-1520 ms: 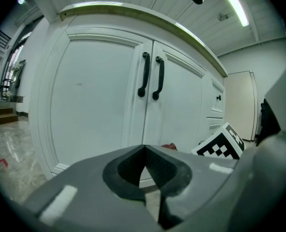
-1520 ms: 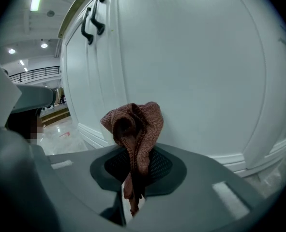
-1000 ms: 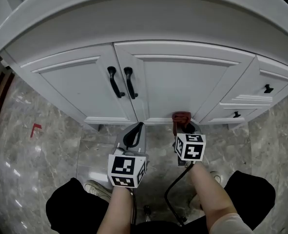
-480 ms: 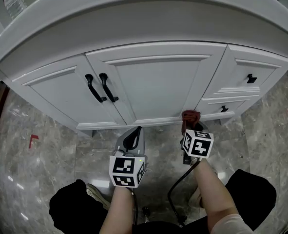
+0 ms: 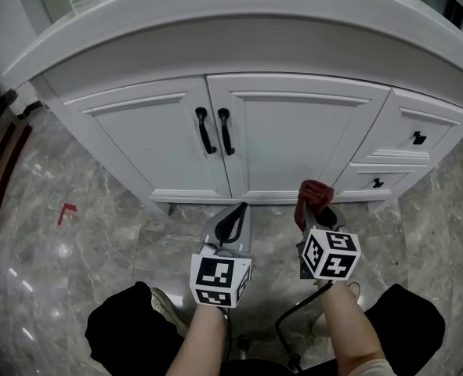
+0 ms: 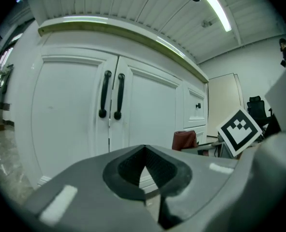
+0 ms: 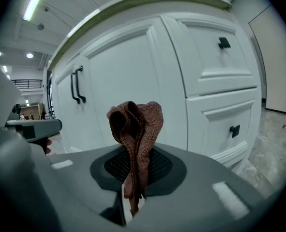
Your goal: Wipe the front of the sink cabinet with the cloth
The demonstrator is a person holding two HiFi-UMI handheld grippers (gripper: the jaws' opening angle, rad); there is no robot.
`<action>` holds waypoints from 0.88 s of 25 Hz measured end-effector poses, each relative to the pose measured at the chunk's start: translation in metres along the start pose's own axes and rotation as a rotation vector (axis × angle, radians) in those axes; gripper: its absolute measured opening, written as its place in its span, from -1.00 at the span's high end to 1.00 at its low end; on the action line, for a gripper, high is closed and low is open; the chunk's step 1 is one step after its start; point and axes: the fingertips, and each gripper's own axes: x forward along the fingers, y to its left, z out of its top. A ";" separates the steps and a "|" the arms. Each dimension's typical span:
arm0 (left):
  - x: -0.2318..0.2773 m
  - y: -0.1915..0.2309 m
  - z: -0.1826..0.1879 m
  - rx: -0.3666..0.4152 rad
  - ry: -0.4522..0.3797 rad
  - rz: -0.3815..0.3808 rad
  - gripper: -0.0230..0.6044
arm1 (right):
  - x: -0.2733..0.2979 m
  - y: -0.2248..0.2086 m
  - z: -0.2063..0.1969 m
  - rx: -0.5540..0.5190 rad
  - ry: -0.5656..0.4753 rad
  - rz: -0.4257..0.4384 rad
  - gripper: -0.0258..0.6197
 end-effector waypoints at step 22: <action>-0.246 -0.005 0.077 0.065 -0.295 0.005 0.93 | -0.207 0.193 0.021 -0.157 -0.257 0.080 0.66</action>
